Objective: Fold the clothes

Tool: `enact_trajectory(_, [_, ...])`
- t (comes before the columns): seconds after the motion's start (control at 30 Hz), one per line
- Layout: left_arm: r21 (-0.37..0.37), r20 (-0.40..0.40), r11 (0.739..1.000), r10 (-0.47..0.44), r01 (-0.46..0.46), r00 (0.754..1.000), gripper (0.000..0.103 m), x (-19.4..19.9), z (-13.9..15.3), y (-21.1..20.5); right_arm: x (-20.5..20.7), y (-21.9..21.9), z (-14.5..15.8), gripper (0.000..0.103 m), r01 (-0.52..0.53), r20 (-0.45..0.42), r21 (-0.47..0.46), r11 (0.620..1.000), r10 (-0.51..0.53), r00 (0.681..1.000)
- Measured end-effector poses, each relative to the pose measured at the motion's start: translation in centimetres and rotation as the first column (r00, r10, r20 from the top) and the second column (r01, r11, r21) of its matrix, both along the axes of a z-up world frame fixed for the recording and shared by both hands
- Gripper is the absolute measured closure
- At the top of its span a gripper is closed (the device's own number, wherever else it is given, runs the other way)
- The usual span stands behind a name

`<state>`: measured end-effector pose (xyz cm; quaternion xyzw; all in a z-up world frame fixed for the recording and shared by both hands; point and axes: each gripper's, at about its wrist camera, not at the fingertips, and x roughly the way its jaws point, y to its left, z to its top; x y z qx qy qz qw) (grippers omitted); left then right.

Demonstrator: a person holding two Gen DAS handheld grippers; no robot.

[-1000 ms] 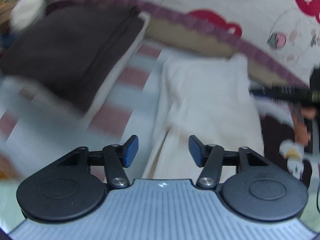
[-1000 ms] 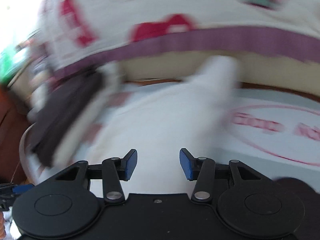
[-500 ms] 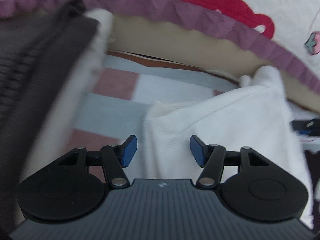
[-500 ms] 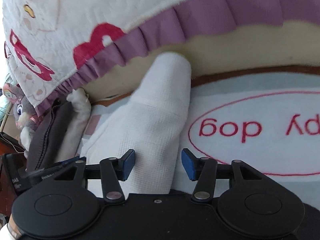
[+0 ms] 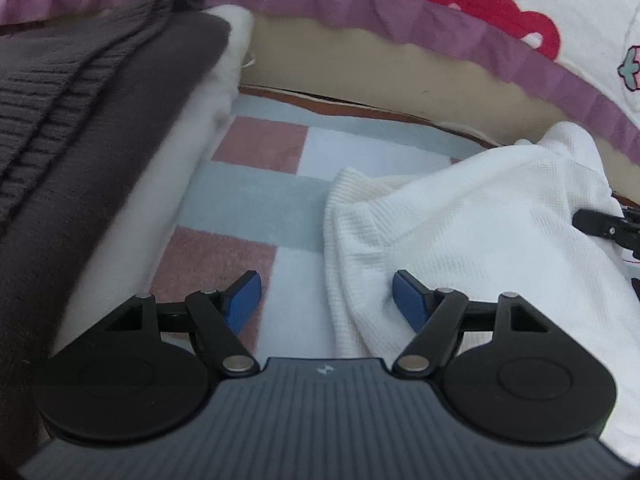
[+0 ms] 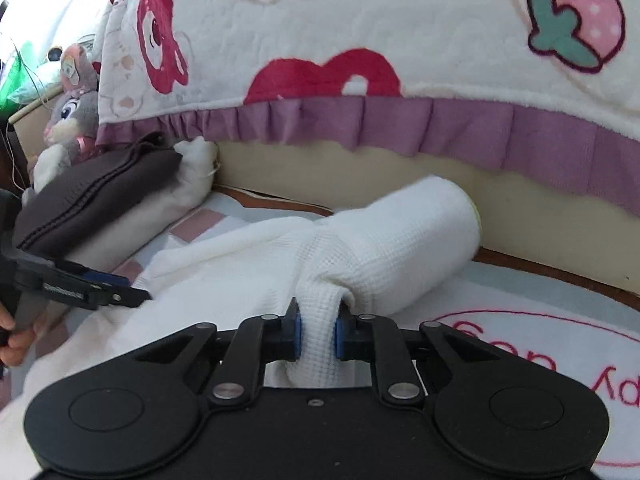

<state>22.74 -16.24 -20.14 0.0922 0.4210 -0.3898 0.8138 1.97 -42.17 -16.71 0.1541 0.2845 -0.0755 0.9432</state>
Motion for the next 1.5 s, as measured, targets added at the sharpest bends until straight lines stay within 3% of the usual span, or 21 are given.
enact_trajectory(0.13, [-0.035,-0.006,0.999,-0.024,0.024,1.000,0.031,1.5,0.1,-0.9,0.5,-2.4,-0.6,0.065,0.093,-0.048,0.140,0.986,-0.087,0.995])
enact_trajectory(0.2, [-0.053,-0.021,0.998,-0.032,0.031,0.999,0.031,2.3,0.1,-1.6,0.4,-3.7,-1.6,0.039,0.128,-0.063,0.260,0.957,-0.115,0.991])
enact_trajectory(0.27, [-0.079,-0.059,0.996,-0.041,0.036,0.997,0.036,2.3,0.1,-1.8,0.0,-4.4,-3.0,0.032,0.143,-0.046,0.354,0.924,-0.135,0.990])
enact_trajectory(0.3, [-0.092,-0.080,0.995,-0.046,0.039,0.996,0.056,2.2,0.2,-1.8,-0.2,-4.5,-3.5,0.032,0.144,-0.031,0.386,0.911,-0.144,0.989])
enact_trajectory(0.33, [-0.106,-0.101,0.994,-0.052,0.041,0.994,0.084,2.2,0.2,-1.9,-0.4,-4.5,-3.9,0.032,0.144,-0.011,0.402,0.904,-0.153,0.988])
enact_trajectory(0.37, [-0.119,-0.122,0.992,-0.057,0.043,0.991,0.089,2.1,0.2,-1.9,-0.6,-4.5,-4.1,0.038,0.145,0.005,0.413,0.899,-0.162,0.987])
enact_trajectory(0.4, [-0.130,-0.117,0.990,-0.070,0.055,0.991,0.092,1.7,0.5,-1.9,-0.8,-4.2,-3.9,0.073,0.136,0.023,0.408,0.903,-0.159,0.987])
enact_trajectory(0.43, [-0.139,-0.088,0.988,-0.085,0.073,0.992,0.093,1.0,1.0,-1.9,-0.9,-3.6,-3.3,0.084,0.116,0.047,0.385,0.916,-0.145,0.988])
enact_trajectory(0.57, [-0.209,-0.016,0.976,-0.068,0.063,0.998,0.094,-1.1,4.6,-0.8,-1.7,-1.4,-0.5,0.085,0.041,0.145,0.278,0.960,-0.084,0.986])
enact_trajectory(0.7, [-0.248,0.139,0.965,-0.051,0.085,0.989,0.094,-3.2,10.5,0.2,-3.5,1.1,6.2,0.087,-0.021,0.279,0.057,0.998,0.004,0.960])
enact_trajectory(0.77, [-0.251,0.221,0.963,-0.046,0.102,0.974,0.094,-3.7,13.6,0.0,-3.6,1.5,10.1,0.087,-0.027,0.319,-0.079,0.997,0.051,0.947])
enact_trajectory(0.87, [-0.291,0.295,0.954,0.015,0.075,0.955,0.094,-2.9,17.6,-1.4,-2.0,1.2,14.9,0.087,0.000,0.333,-0.288,0.958,0.100,0.938])
enact_trajectory(0.9, [-0.288,0.324,0.957,0.058,0.040,0.944,0.091,-2.5,18.2,-2.4,-1.2,0.7,15.4,0.084,0.027,0.317,-0.335,0.942,0.086,0.945])
enact_trajectory(0.97, [-0.221,0.427,0.974,0.145,-0.053,0.893,0.062,-2.0,17.9,-4.8,0.9,-0.1,14.9,0.070,0.088,0.250,-0.457,0.885,0.032,0.968])
enact_trajectory(1.0, [-0.181,0.437,0.980,0.156,-0.084,0.886,0.045,-1.9,16.8,-5.7,1.7,-0.4,14.1,0.070,0.096,0.192,-0.488,0.868,-0.001,0.981])
enact_trajectory(1.07, [-0.108,0.393,0.986,0.156,-0.123,0.906,0.049,-1.7,14.4,-7.0,1.4,-0.6,12.2,0.069,0.100,0.103,-0.438,0.894,-0.061,0.993])
enact_trajectory(1.13, [-0.110,0.304,0.986,0.154,-0.126,0.940,0.047,-2.8,12.2,-5.9,-0.8,-0.3,10.2,0.062,0.094,0.062,-0.326,0.941,-0.078,0.995])
enact_trajectory(1.2, [-0.095,0.249,0.990,0.122,-0.101,0.961,0.047,-4.6,10.4,-3.9,-4.3,0.2,8.2,0.058,0.069,0.026,-0.162,0.984,-0.065,0.998])
enact_trajectory(1.27, [-0.071,0.185,0.994,0.094,-0.082,0.978,0.047,-6.7,9.0,-1.3,-7.8,0.9,6.2,0.058,0.043,-0.009,0.030,0.999,-0.043,0.999])
enact_trajectory(1.4, [-0.081,0.038,0.995,0.066,-0.063,0.997,0.047,-10.6,8.0,3.5,-13.4,3.4,2.8,0.057,0.031,-0.051,0.363,0.931,-0.013,0.999])
enact_trajectory(1.5, [-0.043,-0.048,0.998,0.047,-0.049,0.998,0.046,-13.5,7.8,6.8,-16.4,6.2,1.5,0.050,0.026,-0.062,0.511,0.859,0.007,0.998])
